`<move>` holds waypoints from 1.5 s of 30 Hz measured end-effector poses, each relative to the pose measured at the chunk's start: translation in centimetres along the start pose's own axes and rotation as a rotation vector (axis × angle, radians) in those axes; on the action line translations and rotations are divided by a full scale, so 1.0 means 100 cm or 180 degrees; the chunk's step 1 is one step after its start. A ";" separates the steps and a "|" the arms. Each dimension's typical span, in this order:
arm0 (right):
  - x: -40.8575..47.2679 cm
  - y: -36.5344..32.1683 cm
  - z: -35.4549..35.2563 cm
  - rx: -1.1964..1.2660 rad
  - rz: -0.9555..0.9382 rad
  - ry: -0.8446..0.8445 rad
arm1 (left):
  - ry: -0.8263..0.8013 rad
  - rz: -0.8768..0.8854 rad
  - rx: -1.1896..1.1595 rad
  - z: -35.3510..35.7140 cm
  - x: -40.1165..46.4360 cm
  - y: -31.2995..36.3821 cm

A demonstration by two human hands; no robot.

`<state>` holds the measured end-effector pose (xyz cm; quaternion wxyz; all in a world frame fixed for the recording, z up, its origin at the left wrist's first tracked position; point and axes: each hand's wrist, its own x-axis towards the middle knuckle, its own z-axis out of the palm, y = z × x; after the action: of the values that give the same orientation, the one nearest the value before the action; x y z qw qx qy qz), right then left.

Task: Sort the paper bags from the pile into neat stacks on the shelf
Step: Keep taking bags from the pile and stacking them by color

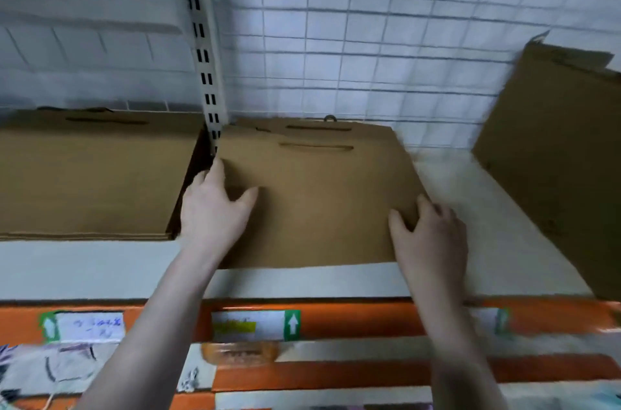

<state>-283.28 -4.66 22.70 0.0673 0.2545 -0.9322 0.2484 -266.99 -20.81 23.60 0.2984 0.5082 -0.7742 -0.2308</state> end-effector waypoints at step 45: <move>0.096 -0.013 0.061 -0.0191 -0.0507 0.0054 | 0.0561 0.0070 0.0903 0.065 0.068 0.011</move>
<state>-290.93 -12.88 20.40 0.1023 0.3236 -0.9154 0.2163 -274.33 -26.33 21.27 0.2929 0.5550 -0.7754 -0.0704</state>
